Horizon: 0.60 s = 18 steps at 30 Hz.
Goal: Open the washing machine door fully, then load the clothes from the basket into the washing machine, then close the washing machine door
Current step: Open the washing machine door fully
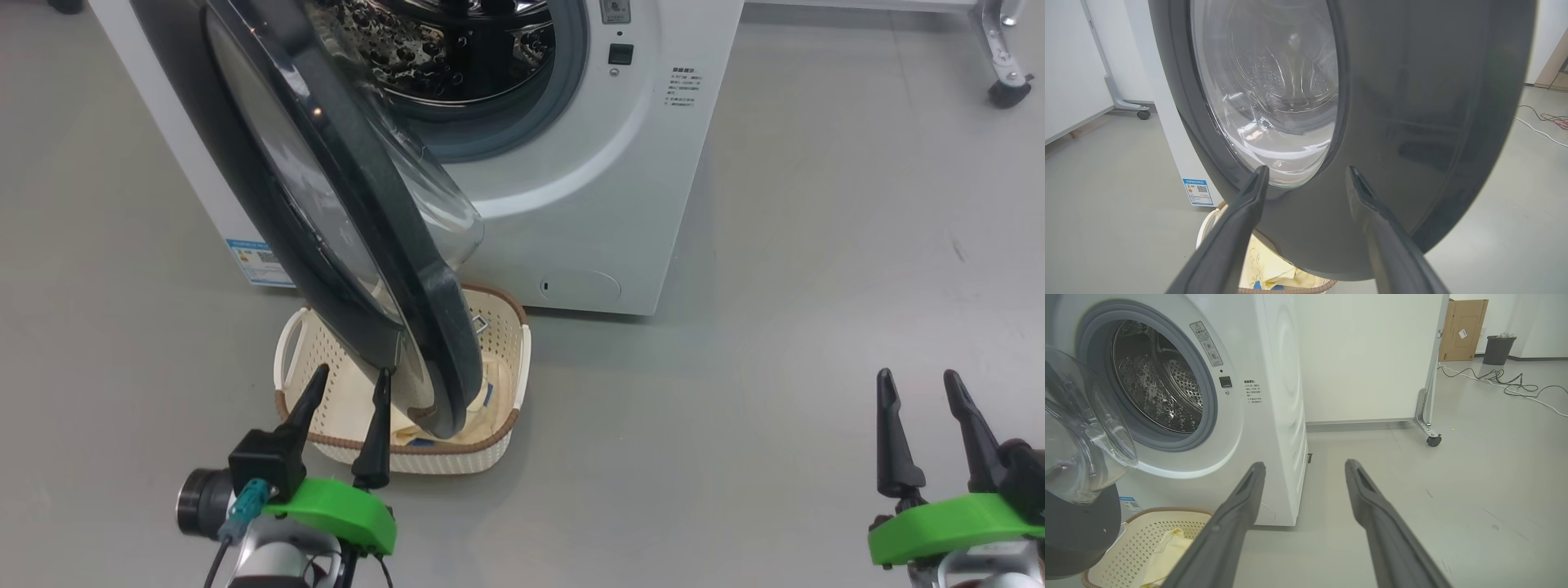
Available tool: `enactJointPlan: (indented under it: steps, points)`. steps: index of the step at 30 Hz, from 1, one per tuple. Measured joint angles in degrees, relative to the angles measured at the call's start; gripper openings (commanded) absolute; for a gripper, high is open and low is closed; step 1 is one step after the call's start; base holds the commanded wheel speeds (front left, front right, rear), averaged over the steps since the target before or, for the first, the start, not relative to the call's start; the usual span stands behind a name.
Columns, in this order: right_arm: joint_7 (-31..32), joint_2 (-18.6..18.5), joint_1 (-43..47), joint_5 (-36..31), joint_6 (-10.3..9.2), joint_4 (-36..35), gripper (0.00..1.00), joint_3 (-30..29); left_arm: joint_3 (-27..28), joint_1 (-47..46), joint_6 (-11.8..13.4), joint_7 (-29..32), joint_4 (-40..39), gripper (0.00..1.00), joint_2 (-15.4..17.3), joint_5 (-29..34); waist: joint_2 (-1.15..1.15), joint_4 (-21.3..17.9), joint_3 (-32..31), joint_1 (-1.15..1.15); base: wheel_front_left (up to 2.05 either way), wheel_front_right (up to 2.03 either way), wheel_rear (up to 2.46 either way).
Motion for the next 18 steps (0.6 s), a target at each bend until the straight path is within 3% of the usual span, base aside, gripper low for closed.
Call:
enactJointPlan:
  steps: [18]
  points:
    - [0.08,0.01,-0.01,0.0,0.0,0.0,1.0,-0.18,1.3,0.17,-0.02,0.0,0.23,1.0,-0.01,0.0,0.0,-0.26,-0.06,0.0,0.0,0.0,0.0]
